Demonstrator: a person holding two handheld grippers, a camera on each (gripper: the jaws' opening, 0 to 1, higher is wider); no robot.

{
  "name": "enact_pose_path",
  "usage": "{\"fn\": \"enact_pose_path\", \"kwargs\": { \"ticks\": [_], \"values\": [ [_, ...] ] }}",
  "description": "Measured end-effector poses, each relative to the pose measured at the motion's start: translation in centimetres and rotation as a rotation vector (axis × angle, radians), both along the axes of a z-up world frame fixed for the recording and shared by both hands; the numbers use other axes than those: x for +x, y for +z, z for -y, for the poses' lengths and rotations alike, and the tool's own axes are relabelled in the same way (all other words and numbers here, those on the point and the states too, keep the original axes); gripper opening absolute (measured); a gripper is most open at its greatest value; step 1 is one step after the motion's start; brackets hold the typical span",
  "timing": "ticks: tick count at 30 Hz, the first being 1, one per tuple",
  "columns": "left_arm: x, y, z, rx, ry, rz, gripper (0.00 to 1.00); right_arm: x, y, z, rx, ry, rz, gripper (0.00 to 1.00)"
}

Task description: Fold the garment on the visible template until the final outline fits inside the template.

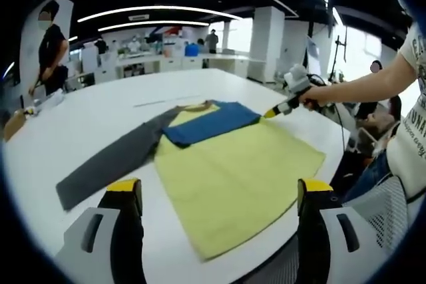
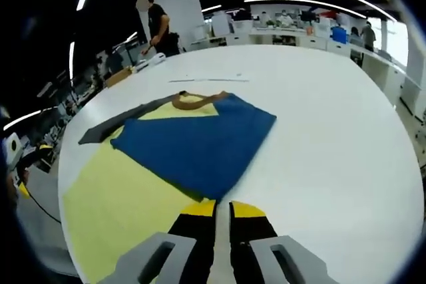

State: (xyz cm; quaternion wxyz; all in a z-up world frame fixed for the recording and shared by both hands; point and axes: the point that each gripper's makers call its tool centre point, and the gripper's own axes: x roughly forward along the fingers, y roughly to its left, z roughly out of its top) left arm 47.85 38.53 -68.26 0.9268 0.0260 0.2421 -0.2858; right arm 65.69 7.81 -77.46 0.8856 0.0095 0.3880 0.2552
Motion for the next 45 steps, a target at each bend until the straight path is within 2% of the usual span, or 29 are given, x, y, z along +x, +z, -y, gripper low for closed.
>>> {"fn": "enact_pose_path", "kwargs": {
  "ticks": [7, 12, 14, 15, 18, 19, 27, 33, 40, 42, 43, 45],
  "values": [
    [-0.2, 0.0, 0.4, 0.001, -0.006, -0.005, 0.93, 0.1, -0.6, 0.0, 0.010, -0.019, -0.012, 0.05],
    [-0.4, 0.1, 0.3, 0.006, -0.007, -0.006, 0.92, 0.4, -0.5, -0.7, 0.013, -0.010, 0.009, 0.01],
    [-0.3, 0.3, 0.3, -0.012, -0.002, 0.003, 0.92, 0.5, -0.5, -1.0, -0.003, 0.005, 0.026, 0.00],
    [-0.3, 0.4, 0.3, -0.016, 0.000, 0.003, 0.92, 0.5, -0.6, -1.0, -0.041, 0.034, 0.042, 0.00],
    [-0.3, 0.3, 0.3, -0.011, -0.002, 0.000, 0.92, 0.3, -0.6, -0.9, -0.081, 0.048, 0.050, 0.00],
    [-0.3, 0.2, 0.3, -0.008, -0.005, -0.001, 0.92, 0.3, -0.6, -0.4, -0.120, 0.058, 0.059, 0.00],
    [-0.3, 0.2, 0.4, -0.005, -0.013, -0.002, 0.91, 0.2, -0.4, 0.3, -0.186, 0.078, 0.074, 0.00],
    [-0.3, 0.2, 0.2, -0.003, -0.009, -0.001, 0.91, 0.7, -0.2, 1.3, -0.275, 0.090, 0.110, 0.00],
    [-0.4, -0.1, 0.1, 0.002, -0.006, -0.007, 0.90, 1.0, 0.2, 1.9, -0.244, 0.046, 0.109, 0.00],
    [-0.5, -0.1, 0.1, 0.006, -0.008, -0.010, 0.90, 0.9, 0.2, 1.6, -0.154, -0.013, 0.063, 0.00],
    [-0.5, -0.2, 0.1, 0.007, -0.009, -0.010, 0.90, 0.7, 0.2, 1.4, -0.083, -0.060, 0.024, 0.00],
    [-0.5, -0.2, 0.1, 0.009, -0.012, -0.011, 0.90, 0.7, -0.3, 1.6, -0.039, -0.085, -0.014, 0.00]
  ]
}}
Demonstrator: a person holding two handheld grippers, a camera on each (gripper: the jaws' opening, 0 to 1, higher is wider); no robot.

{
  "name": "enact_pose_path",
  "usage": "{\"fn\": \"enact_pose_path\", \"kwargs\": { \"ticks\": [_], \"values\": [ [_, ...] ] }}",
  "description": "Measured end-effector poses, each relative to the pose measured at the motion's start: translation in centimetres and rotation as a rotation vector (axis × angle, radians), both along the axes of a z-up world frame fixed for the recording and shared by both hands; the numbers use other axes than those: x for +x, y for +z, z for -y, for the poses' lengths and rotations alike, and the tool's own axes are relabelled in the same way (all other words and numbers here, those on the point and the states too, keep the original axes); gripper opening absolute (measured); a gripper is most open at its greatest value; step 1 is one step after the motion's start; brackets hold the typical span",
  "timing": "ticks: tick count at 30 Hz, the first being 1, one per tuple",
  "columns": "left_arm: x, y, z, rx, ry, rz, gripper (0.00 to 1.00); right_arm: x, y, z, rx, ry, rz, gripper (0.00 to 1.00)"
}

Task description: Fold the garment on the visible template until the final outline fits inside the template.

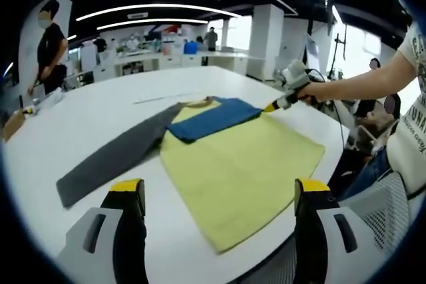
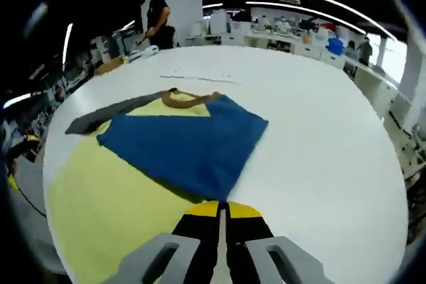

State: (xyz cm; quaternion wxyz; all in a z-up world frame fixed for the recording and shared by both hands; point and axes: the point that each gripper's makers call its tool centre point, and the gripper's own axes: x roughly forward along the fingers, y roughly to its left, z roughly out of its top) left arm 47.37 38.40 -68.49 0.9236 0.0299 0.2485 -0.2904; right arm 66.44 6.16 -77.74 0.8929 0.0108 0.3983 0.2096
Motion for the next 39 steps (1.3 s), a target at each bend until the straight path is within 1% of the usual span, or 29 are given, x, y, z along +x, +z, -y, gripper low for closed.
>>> {"fn": "enact_pose_path", "kwargs": {
  "ticks": [3, 4, 7, 13, 14, 15, 16, 17, 19, 23, 29, 32, 39],
  "values": [
    [0.0, -0.1, 0.1, 0.005, -0.006, -0.003, 0.89, -0.2, -0.7, 0.4, -0.027, 0.008, -0.016, 0.00],
    [0.0, -0.1, 0.0, 0.009, -0.008, -0.004, 0.89, -0.3, -0.7, 0.3, -0.020, 0.006, -0.019, 0.00],
    [-0.1, -0.3, -0.1, 0.019, -0.010, -0.010, 0.88, -0.3, -0.5, -0.3, 0.035, -0.017, -0.030, 0.03],
    [-0.3, -0.5, -0.2, 0.026, -0.012, -0.015, 0.87, -0.1, -0.5, -0.9, 0.070, -0.034, -0.035, 0.03],
    [-0.3, -0.5, -0.2, 0.027, -0.011, -0.017, 0.87, 0.0, -0.6, -1.1, 0.064, -0.028, -0.033, 0.02],
    [-0.3, -0.6, -0.2, 0.029, -0.011, -0.020, 0.87, 0.0, -0.7, -1.2, 0.036, 0.000, -0.021, 0.01],
    [-0.4, -0.7, -0.2, 0.031, -0.011, -0.022, 0.87, 0.0, -0.7, -1.2, 0.027, 0.004, -0.019, 0.00],
    [-0.4, -0.7, -0.2, 0.032, -0.012, -0.023, 0.87, 0.0, -0.8, -1.2, 0.002, 0.008, -0.011, 0.00],
    [-0.4, -0.7, -0.2, 0.033, -0.011, -0.021, 0.86, -0.1, -0.7, -1.4, -0.011, 0.027, -0.002, 0.00],
    [-0.4, -0.7, -0.2, 0.034, -0.011, -0.019, 0.86, 0.0, -0.7, -0.5, -0.068, 0.034, 0.010, 0.00],
    [-0.3, -0.8, -0.4, 0.042, -0.012, -0.020, 0.86, 0.0, -0.6, 0.5, -0.101, 0.024, 0.011, 0.00],
    [-0.2, -0.8, -0.5, 0.047, -0.011, -0.017, 0.85, -0.3, -0.6, 0.9, -0.138, 0.037, 0.009, 0.00],
    [-0.1, -1.0, -0.9, 0.061, -0.008, -0.018, 0.85, -0.2, -0.9, 2.0, -0.160, 0.039, 0.003, 0.00]
  ]
}}
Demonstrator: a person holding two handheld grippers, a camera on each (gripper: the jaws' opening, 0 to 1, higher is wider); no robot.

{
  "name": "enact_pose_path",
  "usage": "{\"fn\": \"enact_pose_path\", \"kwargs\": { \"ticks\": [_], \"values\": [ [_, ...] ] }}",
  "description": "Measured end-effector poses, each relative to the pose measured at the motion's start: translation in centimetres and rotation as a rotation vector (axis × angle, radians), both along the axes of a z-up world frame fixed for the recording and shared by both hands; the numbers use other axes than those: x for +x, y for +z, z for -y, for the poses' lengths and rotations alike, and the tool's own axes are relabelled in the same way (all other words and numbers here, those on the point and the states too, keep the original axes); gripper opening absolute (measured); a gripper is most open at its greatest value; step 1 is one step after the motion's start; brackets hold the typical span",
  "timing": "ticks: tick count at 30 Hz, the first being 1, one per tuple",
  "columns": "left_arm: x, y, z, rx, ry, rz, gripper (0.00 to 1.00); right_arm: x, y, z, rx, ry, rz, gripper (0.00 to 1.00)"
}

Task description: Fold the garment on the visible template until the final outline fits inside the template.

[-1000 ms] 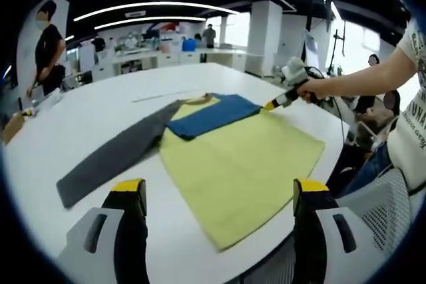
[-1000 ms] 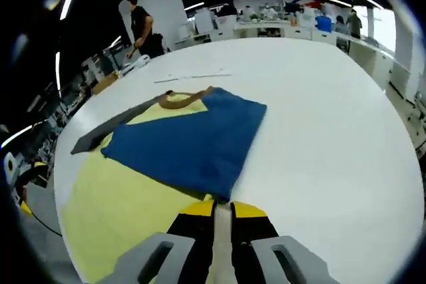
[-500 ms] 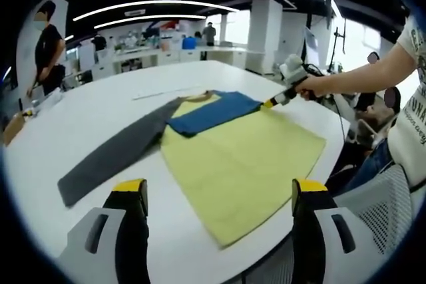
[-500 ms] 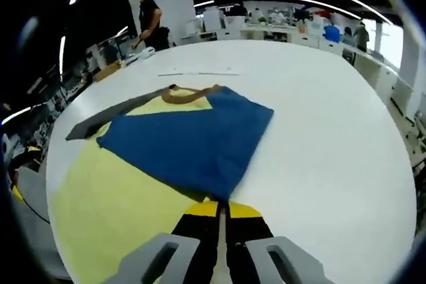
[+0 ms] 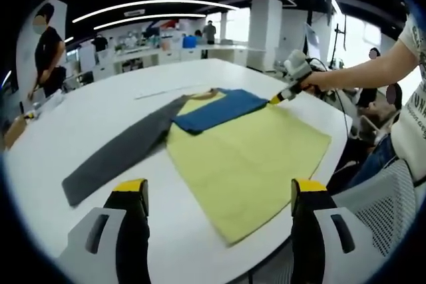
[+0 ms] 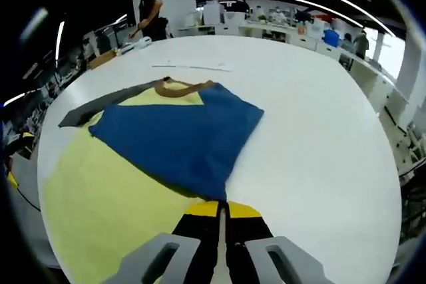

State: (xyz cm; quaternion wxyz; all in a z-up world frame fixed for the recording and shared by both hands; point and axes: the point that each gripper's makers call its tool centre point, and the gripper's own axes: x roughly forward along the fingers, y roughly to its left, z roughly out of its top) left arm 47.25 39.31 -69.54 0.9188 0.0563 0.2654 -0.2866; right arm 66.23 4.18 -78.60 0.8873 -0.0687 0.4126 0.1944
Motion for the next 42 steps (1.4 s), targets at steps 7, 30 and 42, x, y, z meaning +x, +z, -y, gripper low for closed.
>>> {"fn": "enact_pose_path", "kwargs": {
  "ticks": [7, 30, 42],
  "values": [
    [0.3, -0.1, -0.5, 0.009, 0.010, 0.000, 0.85, -0.1, 0.0, 1.1, -0.021, -0.004, 0.003, 0.00],
    [1.6, 0.3, -2.2, 0.000, 0.055, 0.005, 0.84, -0.5, 0.2, 3.1, 0.011, -0.029, 0.004, 0.00],
    [3.0, 0.9, -3.8, -0.015, 0.097, 0.020, 0.84, -0.7, 4.1, 0.6, 0.255, 0.006, 0.072, 0.29]
  ]
}}
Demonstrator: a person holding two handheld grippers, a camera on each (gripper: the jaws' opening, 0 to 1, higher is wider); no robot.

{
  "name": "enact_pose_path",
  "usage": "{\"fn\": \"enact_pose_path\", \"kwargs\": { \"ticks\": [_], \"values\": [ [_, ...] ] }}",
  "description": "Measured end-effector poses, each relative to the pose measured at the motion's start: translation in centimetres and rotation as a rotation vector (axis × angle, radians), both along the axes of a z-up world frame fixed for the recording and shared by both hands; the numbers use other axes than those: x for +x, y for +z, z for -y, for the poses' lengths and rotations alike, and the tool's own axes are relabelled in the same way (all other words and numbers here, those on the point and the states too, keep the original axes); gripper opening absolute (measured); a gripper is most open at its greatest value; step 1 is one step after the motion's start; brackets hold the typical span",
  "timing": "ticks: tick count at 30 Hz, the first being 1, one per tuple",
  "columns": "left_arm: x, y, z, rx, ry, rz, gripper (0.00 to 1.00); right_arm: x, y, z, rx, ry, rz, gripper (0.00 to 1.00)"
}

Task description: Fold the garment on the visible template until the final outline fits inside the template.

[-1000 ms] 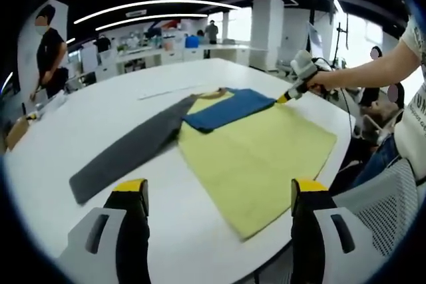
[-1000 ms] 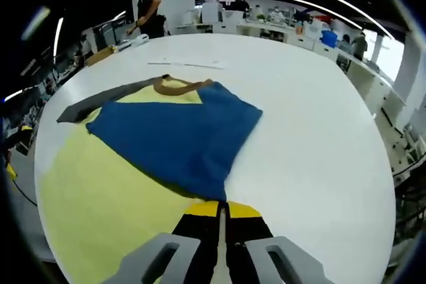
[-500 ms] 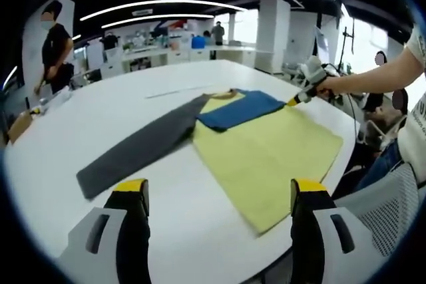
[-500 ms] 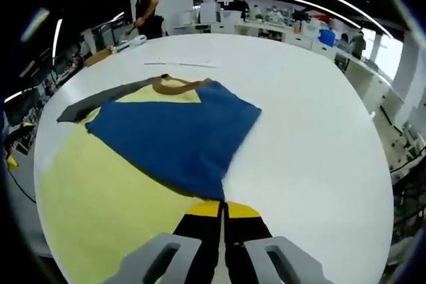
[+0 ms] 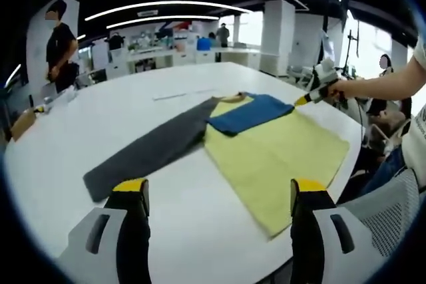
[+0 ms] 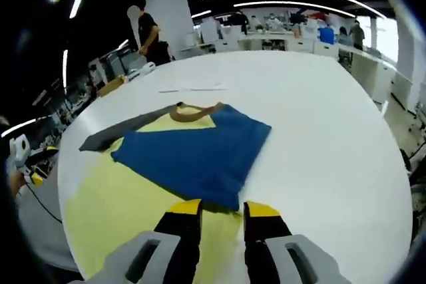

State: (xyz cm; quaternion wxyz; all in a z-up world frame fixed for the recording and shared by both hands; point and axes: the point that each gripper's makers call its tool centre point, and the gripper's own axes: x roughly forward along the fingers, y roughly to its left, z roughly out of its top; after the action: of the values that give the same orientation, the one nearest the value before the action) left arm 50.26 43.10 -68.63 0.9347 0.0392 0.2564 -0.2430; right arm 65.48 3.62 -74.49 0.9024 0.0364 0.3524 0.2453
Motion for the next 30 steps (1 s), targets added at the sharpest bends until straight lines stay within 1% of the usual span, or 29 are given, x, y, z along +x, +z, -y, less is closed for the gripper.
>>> {"fn": "enact_pose_path", "kwargs": {
  "ticks": [3, 6, 7, 9, 11, 13, 16, 18, 22, 25, 30],
  "values": [
    [0.4, 0.1, -0.6, -0.007, 0.021, 0.004, 0.84, -0.6, 1.1, -0.7, 0.037, 0.034, 0.019, 0.42],
    [0.8, 0.2, -1.2, -0.017, 0.042, 0.008, 0.85, -1.1, 2.0, -1.5, 0.039, 0.089, 0.059, 0.56],
    [1.0, 0.2, -1.5, -0.022, 0.053, 0.009, 0.84, -1.6, 2.3, -1.9, 0.042, 0.101, 0.063, 0.60],
    [1.2, 0.2, -2.0, -0.036, 0.073, 0.009, 0.84, -2.6, 2.9, -2.8, 0.054, 0.128, 0.073, 0.71],
    [1.4, 0.2, -2.3, -0.055, 0.089, 0.009, 0.84, -3.2, 3.5, -3.5, 0.057, 0.155, 0.100, 0.81],
    [1.7, 0.3, -2.9, -0.066, 0.108, 0.012, 0.85, -4.1, 4.2, -4.2, 0.065, 0.186, 0.122, 0.87],
    [2.0, 0.1, -3.9, -0.060, 0.136, 0.015, 0.85, -5.2, 5.3, -5.1, 0.103, 0.208, 0.148, 0.98],
    [2.3, -0.1, -5.1, -0.052, 0.161, 0.015, 0.86, -6.3, 5.8, -5.6, 0.106, 0.230, 0.157, 0.99],
    [2.8, -0.3, -6.5, -0.045, 0.201, 0.018, 0.86, -7.6, 6.1, -6.0, 0.091, 0.261, 0.170, 0.99],
    [3.3, -0.9, -7.6, -0.027, 0.224, 0.027, 0.87, -8.5, 6.3, -6.0, 0.092, 0.270, 0.177, 0.99],
    [4.0, -2.1, -9.7, -0.023, 0.296, 0.013, 0.87, -9.5, 6.6, -5.8, 0.086, 0.268, 0.194, 0.99]
  ]
}}
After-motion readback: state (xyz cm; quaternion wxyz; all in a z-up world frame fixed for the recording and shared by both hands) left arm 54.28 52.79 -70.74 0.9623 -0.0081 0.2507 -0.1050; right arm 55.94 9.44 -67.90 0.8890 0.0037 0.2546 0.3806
